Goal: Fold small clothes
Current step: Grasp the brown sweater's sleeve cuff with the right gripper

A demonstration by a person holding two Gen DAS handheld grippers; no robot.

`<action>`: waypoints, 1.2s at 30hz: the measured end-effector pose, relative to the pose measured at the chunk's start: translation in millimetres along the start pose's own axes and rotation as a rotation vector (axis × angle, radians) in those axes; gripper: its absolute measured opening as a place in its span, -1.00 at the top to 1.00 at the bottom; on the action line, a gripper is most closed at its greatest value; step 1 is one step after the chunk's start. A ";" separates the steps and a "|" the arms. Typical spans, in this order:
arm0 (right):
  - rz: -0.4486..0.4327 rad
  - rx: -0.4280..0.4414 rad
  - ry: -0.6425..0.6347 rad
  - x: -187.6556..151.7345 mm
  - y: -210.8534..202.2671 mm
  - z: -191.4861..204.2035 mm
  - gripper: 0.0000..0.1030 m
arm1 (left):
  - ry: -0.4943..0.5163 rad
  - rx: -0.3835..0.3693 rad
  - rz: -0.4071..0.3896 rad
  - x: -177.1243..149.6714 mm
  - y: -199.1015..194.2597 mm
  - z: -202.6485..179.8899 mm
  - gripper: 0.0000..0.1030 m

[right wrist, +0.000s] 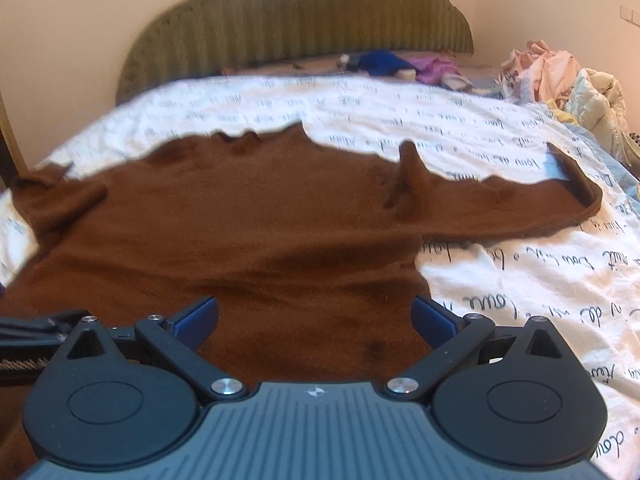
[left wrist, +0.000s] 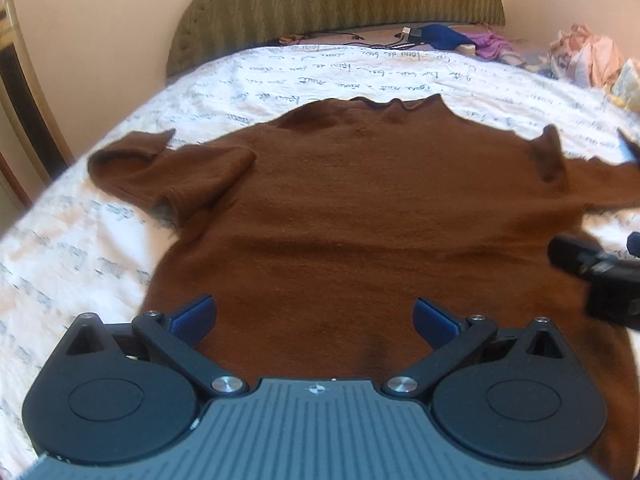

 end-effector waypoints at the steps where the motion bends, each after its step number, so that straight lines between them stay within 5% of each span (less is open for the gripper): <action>1: -0.064 0.042 0.046 8.6 -12.2 -5.3 -1.00 | -0.019 -0.024 -0.008 1.9 1.2 -2.2 -1.00; 4: -0.248 0.114 -0.022 21.0 -29.3 -7.8 -1.00 | -0.058 -0.093 -0.019 11.9 10.3 -14.7 -1.00; 7: -0.141 -0.020 -0.128 9.1 4.7 -21.6 -1.00 | -0.061 -0.163 -0.056 27.8 19.4 -34.6 -1.00; 12: -0.260 -0.154 -0.115 40.4 13.0 -88.5 -1.00 | -0.046 -0.280 -0.161 52.9 32.7 -76.3 -1.00; 17: -0.138 -0.174 -0.091 82.0 80.0 -182.9 -1.00 | -0.160 -0.494 -0.096 64.3 61.6 -105.1 -1.00; 19: -0.084 -0.179 -0.047 99.9 111.0 -231.1 -1.00 | -0.131 -0.563 -0.049 62.3 72.2 -113.6 -1.00; 22: 0.010 -0.205 0.031 120.9 161.9 -294.5 -1.00 | -0.067 -0.514 -0.069 57.3 82.4 -113.6 -1.00; 25: 0.117 -0.127 0.189 127.5 208.0 -339.5 -0.99 | -0.029 -0.472 -0.045 49.0 93.8 -108.4 -1.00; 31: 0.196 -0.052 0.363 118.9 267.7 -369.6 -0.96 | -0.040 -0.454 -0.014 48.4 108.1 -91.9 -1.00; 32: 0.202 -0.039 0.375 118.0 273.4 -370.8 -0.65 | -0.050 -0.460 -0.010 49.1 108.1 -88.7 -1.00; 33: 0.210 -0.025 0.386 117.1 277.8 -371.4 -0.13 | -0.063 -0.464 -0.007 49.8 109.1 -86.9 -1.00; 36: 0.240 -0.046 0.381 112.4 289.5 -371.5 0.08 | -0.094 -0.472 0.000 50.6 111.1 -81.8 -1.00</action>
Point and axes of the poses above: each gripper's, at about its wrist camera, not at the fingertips, and y roughly the way its jaws point, z to its left, x to its top, the point moved 8 cm from there along y, roughly the way its jaws point, and after that the axes turned 15 degrees about -x, right-handed, at the moved point
